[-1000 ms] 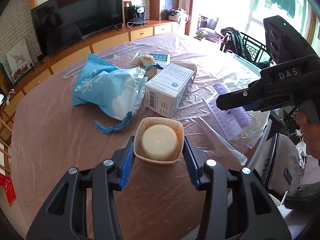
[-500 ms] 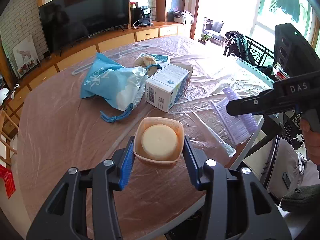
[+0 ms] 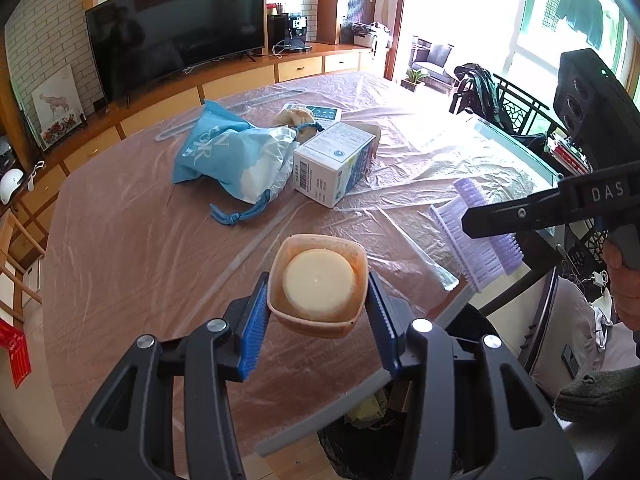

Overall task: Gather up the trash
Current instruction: 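Carry the roller and cream cup from the table over the black bin, then lower the roller and cup into the bin opening with both tools, then open both tools to drop the roller and cup into the bin, then grasp the white medicine box with the right tool while the left tool grasps the blue bag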

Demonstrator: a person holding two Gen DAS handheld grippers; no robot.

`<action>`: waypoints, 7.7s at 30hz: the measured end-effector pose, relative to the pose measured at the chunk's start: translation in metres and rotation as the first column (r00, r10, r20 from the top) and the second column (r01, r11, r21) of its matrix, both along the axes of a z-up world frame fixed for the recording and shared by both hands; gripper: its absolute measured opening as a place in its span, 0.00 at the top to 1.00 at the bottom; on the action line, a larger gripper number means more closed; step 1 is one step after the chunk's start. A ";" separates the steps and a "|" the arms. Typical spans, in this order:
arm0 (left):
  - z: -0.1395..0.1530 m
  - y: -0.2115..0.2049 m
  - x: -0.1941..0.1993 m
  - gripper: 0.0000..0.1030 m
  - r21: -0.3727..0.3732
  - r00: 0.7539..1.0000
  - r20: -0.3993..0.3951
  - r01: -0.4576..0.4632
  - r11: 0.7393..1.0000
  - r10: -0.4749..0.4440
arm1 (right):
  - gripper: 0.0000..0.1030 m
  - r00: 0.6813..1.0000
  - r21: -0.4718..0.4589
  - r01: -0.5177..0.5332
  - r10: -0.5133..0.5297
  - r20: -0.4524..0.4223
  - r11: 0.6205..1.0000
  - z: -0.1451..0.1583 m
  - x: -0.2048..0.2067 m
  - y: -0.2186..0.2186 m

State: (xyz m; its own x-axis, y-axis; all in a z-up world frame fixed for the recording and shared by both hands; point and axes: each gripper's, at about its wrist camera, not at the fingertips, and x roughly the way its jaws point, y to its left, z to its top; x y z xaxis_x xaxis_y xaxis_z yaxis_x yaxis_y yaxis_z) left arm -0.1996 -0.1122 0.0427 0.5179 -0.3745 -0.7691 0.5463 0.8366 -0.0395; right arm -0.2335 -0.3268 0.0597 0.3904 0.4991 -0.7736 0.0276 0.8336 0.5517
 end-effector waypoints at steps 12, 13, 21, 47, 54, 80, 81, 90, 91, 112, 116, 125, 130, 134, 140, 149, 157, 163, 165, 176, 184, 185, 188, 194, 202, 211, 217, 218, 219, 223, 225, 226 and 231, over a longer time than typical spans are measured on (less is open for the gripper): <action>0.002 0.009 -0.027 0.54 -0.013 0.999 -0.020 0.027 1.000 -0.027 | 0.64 1.000 -0.015 -0.031 0.031 0.005 0.999 0.003 -0.020 0.003; 0.002 0.009 -0.030 0.54 -0.015 0.999 -0.022 0.032 0.999 -0.032 | 0.64 0.999 -0.017 -0.034 0.034 0.005 0.999 0.004 -0.021 0.003; 0.002 0.004 -0.052 0.54 -0.018 0.995 -0.037 0.093 0.995 -0.094 | 0.64 0.997 -0.045 -0.081 0.082 0.005 0.996 0.007 -0.038 0.009; -0.018 -0.016 -0.094 0.54 0.039 0.968 -0.099 0.237 0.971 -0.233 | 0.64 0.982 -0.086 -0.188 0.185 -0.040 0.978 -0.001 -0.088 0.018; -0.029 -0.019 -0.098 0.54 0.063 0.965 -0.120 0.243 0.968 -0.234 | 0.64 0.978 -0.115 -0.206 0.199 -0.068 0.972 -0.012 -0.092 0.019; -0.073 -0.022 -0.094 0.54 0.148 0.962 -0.200 0.217 0.965 -0.186 | 0.64 0.944 -0.247 -0.327 0.303 -0.131 0.912 -0.052 -0.088 0.039; -0.074 -0.022 -0.093 0.54 0.149 0.962 -0.203 0.217 0.965 -0.185 | 0.64 0.943 -0.252 -0.331 0.306 -0.134 0.909 -0.053 -0.087 0.041; -0.085 -0.022 -0.084 0.54 0.169 0.959 -0.224 0.215 0.962 -0.176 | 0.64 0.935 -0.278 -0.351 0.323 -0.144 0.894 -0.063 -0.090 0.049; -0.085 -0.023 -0.083 0.54 0.171 0.958 -0.225 0.215 0.961 -0.175 | 0.64 0.934 -0.283 -0.354 0.325 -0.146 0.891 -0.064 -0.090 0.049; -0.100 -0.033 -0.078 0.54 0.197 0.954 -0.248 0.218 0.956 -0.166 | 0.64 0.930 -0.323 -0.365 0.325 -0.173 0.873 -0.078 -0.081 0.058; -0.103 -0.034 -0.079 0.54 0.203 0.954 -0.248 0.221 0.954 -0.168 | 0.64 0.930 -0.325 -0.364 0.323 -0.176 0.873 -0.080 -0.081 0.059; -0.104 -0.038 -0.080 0.54 0.206 0.952 -0.249 0.230 0.951 -0.176 | 0.64 0.929 -0.332 -0.367 0.322 -0.184 0.869 -0.083 -0.083 0.065; -0.106 -0.040 -0.079 0.54 0.207 0.951 -0.250 0.233 0.950 -0.179 | 0.64 0.930 -0.335 -0.365 0.318 -0.187 0.869 -0.083 -0.081 0.066; -0.108 -0.042 -0.079 0.54 0.210 0.951 -0.251 0.237 0.949 -0.181 | 0.64 0.930 -0.340 -0.362 0.313 -0.191 0.868 -0.085 -0.081 0.065; -0.113 -0.048 -0.079 0.54 0.219 0.950 -0.254 0.241 0.945 -0.184 | 0.64 0.931 -0.345 -0.360 0.306 -0.201 0.867 -0.090 -0.080 0.064; -0.117 -0.052 -0.079 0.54 0.227 0.949 -0.253 0.246 0.942 -0.187 | 0.64 0.926 -0.362 -0.372 0.314 -0.210 0.855 -0.095 -0.080 0.072; -0.111 -0.049 -0.080 0.17 0.202 0.954 -0.229 0.240 0.950 -0.192 | 0.28 0.937 -0.389 -0.346 0.292 -0.193 0.854 -0.088 -0.084 0.064; -0.095 -0.037 -0.081 0.17 0.159 0.964 -0.215 0.195 0.968 -0.158 | 0.28 0.954 -0.380 -0.295 0.252 -0.161 0.877 -0.072 -0.091 0.054; -0.082 -0.031 -0.081 0.17 0.127 0.969 -0.203 0.170 0.977 -0.142 | 0.27 0.962 -0.379 -0.272 0.238 -0.135 0.885 -0.062 -0.093 0.051; -0.011 0.009 -0.062 0.07 -0.018 0.997 -0.054 -0.050 0.999 0.049 | 0.10 0.961 -0.437 -0.166 0.243 0.128 0.884 0.014 -0.077 0.053; 0.004 0.032 -0.037 0.07 0.007 0.976 -0.021 -0.217 0.976 0.217 | 0.09 0.935 -0.508 -0.197 0.317 0.161 0.838 0.012 -0.025 0.078; 0.005 0.036 -0.034 0.07 0.012 0.972 -0.017 -0.235 0.972 0.235 | 0.09 0.933 -0.511 -0.199 0.321 0.161 0.836 0.011 -0.017 0.080; 0.006 0.045 -0.027 0.07 0.025 0.961 -0.018 -0.274 0.961 0.275 | 0.09 0.933 -0.529 -0.201 0.325 0.152 0.825 0.007 -0.001 0.086; 0.007 0.054 -0.015 0.07 0.053 0.945 -0.018 -0.325 0.944 0.326 | 0.09 0.939 -0.534 -0.199 0.315 0.135 0.822 -0.002 0.026 0.087; 0.012 0.060 0.013 0.07 0.051 0.923 -0.020 -0.383 0.922 0.384 | 0.09 0.942 -0.519 -0.194 0.305 0.138 0.832 -0.011 0.062 0.086; 0.015 0.062 0.040 0.07 0.048 0.908 -0.031 -0.416 0.908 0.417 | 0.09 0.935 -0.537 -0.209 0.328 0.135 0.817 -0.016 0.090 0.087; 0.017 0.060 0.071 0.07 0.008 0.910 -0.090 -0.407 0.914 0.406 | 0.09 0.928 -0.524 -0.230 0.346 0.135 0.820 -0.021 0.097 0.086; 0.017 0.059 0.077 0.07 -0.006 0.909 -0.108 -0.406 0.914 0.403 | 0.09 0.926 -0.518 -0.233 0.350 0.139 0.823 -0.021 0.097 0.086; 0.017 0.059 0.082 0.07 -0.017 0.908 -0.122 -0.406 0.914 0.401 | 0.09 0.925 -0.515 -0.234 0.352 0.142 0.825 -0.021 0.096 0.086; 0.013 0.055 0.107 0.07 -0.060 0.891 -0.198 -0.428 0.902 0.409 | 0.09 0.923 -0.497 -0.232 0.351 0.159 0.836 -0.019 0.097 0.088; 0.009 0.052 0.122 0.07 -0.072 0.879 -0.236 -0.442 0.894 0.415 | 0.09 0.919 -0.494 -0.232 0.355 0.170 0.838 -0.019 0.097 0.088; 0.007 0.050 0.128 0.07 -0.083 0.875 -0.253 -0.445 0.892 0.412 | 0.09 0.916 -0.493 -0.234 0.359 0.176 0.838 -0.019 0.096 0.089; 0.001 0.042 0.156 0.07 -0.162 0.857 -0.338 -0.461 0.873 0.389 | 0.09 0.902 -0.508 -0.245 0.386 0.194 0.826 -0.019 0.095 0.093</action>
State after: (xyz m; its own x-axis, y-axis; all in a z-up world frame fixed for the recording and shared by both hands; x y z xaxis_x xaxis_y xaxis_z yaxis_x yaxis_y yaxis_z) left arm -0.0439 -0.0703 0.0441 0.4377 -0.3522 -0.8273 0.0736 0.9310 -0.3574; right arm -0.1381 -0.2338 0.0408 0.5059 0.2457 -0.8268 -0.3758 0.9256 0.0451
